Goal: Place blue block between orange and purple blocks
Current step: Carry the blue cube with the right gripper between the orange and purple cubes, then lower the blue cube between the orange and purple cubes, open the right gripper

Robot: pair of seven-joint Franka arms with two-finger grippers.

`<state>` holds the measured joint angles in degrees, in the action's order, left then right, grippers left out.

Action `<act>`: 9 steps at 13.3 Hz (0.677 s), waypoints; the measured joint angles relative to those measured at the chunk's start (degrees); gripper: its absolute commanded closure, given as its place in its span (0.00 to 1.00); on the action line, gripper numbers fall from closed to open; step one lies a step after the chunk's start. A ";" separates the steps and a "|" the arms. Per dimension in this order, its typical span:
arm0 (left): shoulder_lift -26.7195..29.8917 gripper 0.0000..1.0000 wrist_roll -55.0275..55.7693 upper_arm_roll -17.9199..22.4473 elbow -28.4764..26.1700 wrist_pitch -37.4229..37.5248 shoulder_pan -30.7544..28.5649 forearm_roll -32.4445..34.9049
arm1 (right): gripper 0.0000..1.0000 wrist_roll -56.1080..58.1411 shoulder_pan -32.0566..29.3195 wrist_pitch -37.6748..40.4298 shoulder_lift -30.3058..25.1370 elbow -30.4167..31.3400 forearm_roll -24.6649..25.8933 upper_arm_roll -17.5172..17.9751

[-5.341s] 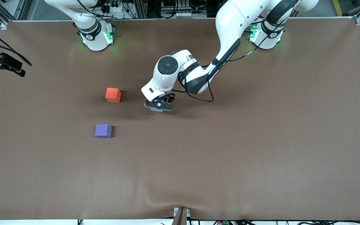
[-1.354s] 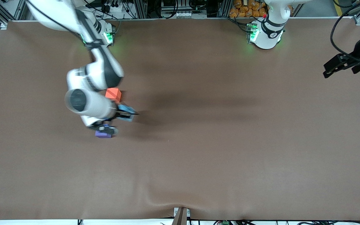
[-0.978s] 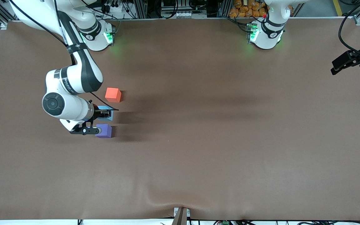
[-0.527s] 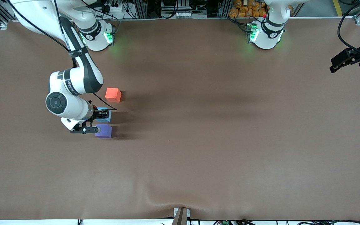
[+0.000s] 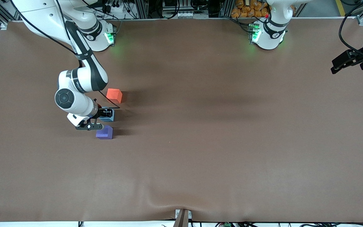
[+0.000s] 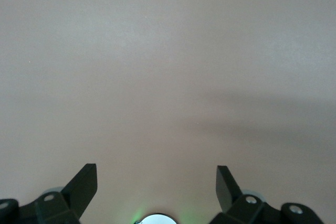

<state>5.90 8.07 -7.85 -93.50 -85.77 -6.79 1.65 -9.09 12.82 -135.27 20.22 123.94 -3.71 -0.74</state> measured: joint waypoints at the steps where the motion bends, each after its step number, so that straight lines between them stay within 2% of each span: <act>1: 0.00 0.00 0.00 0.00 0.00 0.00 0.00 0.00 | 1.00 -0.61 0.00 -0.30 0.00 0.28 -0.31 0.04; 5: 0.00 0.00 0.00 0.07 0.00 0.01 -0.03 0.00 | 1.00 -1.57 0.12 -1.12 0.00 0.39 -3.01 0.57; 9: 0.00 0.00 0.00 0.39 0.00 0.45 -0.11 0.00 | 1.00 -1.64 0.17 -1.15 -0.01 0.48 -3.12 0.65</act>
<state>5.90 8.07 -7.47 -93.50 -85.32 -6.90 1.65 -10.73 12.99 -136.42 20.21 124.42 -6.83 -0.09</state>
